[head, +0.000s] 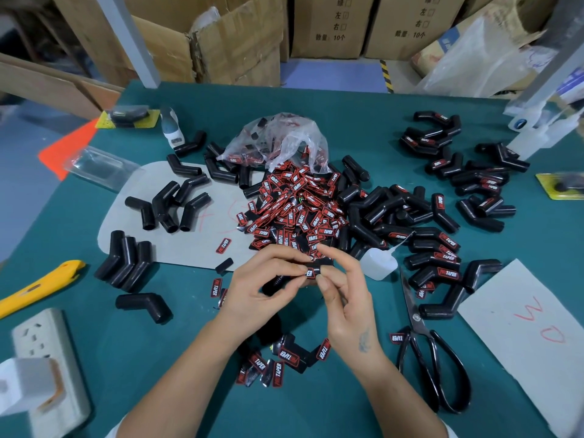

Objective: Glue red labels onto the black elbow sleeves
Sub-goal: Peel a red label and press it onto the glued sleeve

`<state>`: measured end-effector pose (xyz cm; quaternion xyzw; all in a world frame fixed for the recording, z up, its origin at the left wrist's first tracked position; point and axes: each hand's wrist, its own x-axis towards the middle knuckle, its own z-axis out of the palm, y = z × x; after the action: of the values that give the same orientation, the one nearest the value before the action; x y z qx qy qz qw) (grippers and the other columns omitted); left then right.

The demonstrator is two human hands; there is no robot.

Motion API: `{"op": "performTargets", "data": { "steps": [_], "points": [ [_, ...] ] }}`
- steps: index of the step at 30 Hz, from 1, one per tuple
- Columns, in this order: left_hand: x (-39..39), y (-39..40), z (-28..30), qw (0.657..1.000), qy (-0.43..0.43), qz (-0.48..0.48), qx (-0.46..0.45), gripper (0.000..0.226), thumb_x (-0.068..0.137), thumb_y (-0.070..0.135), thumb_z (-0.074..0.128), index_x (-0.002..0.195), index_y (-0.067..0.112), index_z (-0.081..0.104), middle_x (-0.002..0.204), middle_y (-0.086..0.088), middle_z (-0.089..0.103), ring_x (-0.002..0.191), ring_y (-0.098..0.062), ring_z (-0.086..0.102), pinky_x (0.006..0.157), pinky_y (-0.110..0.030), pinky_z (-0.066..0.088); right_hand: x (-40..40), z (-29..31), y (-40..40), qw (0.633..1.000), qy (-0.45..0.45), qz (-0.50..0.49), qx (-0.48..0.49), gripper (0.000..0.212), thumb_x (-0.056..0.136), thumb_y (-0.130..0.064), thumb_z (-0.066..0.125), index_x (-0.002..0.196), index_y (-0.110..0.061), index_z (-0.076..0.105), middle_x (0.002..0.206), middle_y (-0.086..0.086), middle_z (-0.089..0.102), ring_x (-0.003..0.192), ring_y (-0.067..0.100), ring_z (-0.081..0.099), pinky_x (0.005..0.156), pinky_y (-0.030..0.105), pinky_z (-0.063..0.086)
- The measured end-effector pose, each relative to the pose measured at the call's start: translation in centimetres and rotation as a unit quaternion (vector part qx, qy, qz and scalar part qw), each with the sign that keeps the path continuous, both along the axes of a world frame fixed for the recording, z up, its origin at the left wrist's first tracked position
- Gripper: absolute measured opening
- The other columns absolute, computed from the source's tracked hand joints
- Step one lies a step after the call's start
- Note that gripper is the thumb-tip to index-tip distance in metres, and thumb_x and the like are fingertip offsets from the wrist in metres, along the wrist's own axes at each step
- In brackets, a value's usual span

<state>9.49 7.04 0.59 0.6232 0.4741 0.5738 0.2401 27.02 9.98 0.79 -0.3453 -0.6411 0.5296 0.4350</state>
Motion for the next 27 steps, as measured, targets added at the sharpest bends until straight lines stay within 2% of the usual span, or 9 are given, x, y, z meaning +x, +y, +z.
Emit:
{"op": "performTargets", "data": {
  "steps": [3,9,13,17,20,24,27],
  "points": [
    [-0.1,0.0,0.2,1.0,0.002,0.007,-0.006,0.011,0.095,0.007,0.073,0.105,0.01,0.076,0.118,-0.004,0.072,0.106,-0.025,0.073,0.091,-0.042,0.06,-0.3,0.1,0.0,1.0,0.015,-0.003,-0.003,0.043,0.109,-0.018,0.049,0.141,-0.045,0.051,0.104,0.001,0.075,0.107,0.025,0.071,0.1,0.03,0.05],
    [-0.4,-0.1,0.9,0.999,-0.017,0.005,-0.027,0.012,0.094,0.009,0.073,0.104,0.005,0.08,0.117,-0.006,0.077,0.108,-0.023,0.075,0.094,-0.034,0.058,-0.4,0.8,0.0,0.997,0.077,0.012,-0.024,0.04,0.109,-0.005,0.046,0.141,-0.029,0.051,0.1,0.006,0.078,0.104,0.023,0.074,0.102,0.025,0.049],
    [-0.4,0.0,0.9,0.999,-0.007,0.009,-0.035,0.014,0.09,-0.003,0.076,0.102,0.003,0.081,0.114,-0.009,0.078,0.107,-0.021,0.076,0.096,-0.033,0.057,-0.5,0.9,-0.2,0.997,0.071,0.006,-0.025,0.037,0.109,-0.007,0.047,0.138,-0.029,0.053,0.098,0.004,0.078,0.102,0.022,0.074,0.102,0.027,0.049],
    [-0.2,0.1,0.6,1.0,-0.013,0.018,-0.017,0.015,0.092,0.0,0.076,0.106,0.003,0.081,0.118,-0.007,0.077,0.11,-0.021,0.075,0.097,-0.031,0.057,-0.4,1.0,0.0,0.997,0.078,0.004,-0.027,0.037,0.109,-0.004,0.046,0.139,-0.025,0.053,0.097,0.006,0.078,0.1,0.021,0.074,0.101,0.026,0.05],
    [0.0,0.0,0.3,0.999,0.02,0.048,0.013,0.016,0.095,0.005,0.075,0.11,0.003,0.08,0.123,-0.006,0.076,0.113,-0.02,0.074,0.099,-0.031,0.056,-0.4,1.0,0.1,0.996,0.084,0.005,-0.034,0.037,0.108,0.001,0.045,0.139,-0.019,0.051,0.097,0.007,0.077,0.098,0.021,0.074,0.099,0.025,0.05],
    [0.6,-0.1,0.0,0.997,0.029,0.063,0.024,0.019,0.093,-0.001,0.075,0.111,0.002,0.079,0.125,-0.006,0.075,0.114,-0.019,0.073,0.099,-0.03,0.056,-0.5,0.8,0.0,0.997,0.077,-0.002,-0.019,0.037,0.108,-0.002,0.045,0.138,-0.022,0.053,0.097,0.007,0.076,0.097,0.024,0.073,0.099,0.028,0.05],
    [0.5,0.0,0.1,0.999,-0.021,0.036,-0.005,0.022,0.097,0.008,0.072,0.118,0.005,0.077,0.128,-0.004,0.074,0.117,-0.023,0.071,0.1,-0.033,0.057,-0.4,0.6,0.2,0.998,0.053,-0.015,-0.004,0.04,0.109,-0.007,0.044,0.142,-0.029,0.053,0.102,0.003,0.076,0.104,0.025,0.072,0.101,0.031,0.05]
  ]
}}
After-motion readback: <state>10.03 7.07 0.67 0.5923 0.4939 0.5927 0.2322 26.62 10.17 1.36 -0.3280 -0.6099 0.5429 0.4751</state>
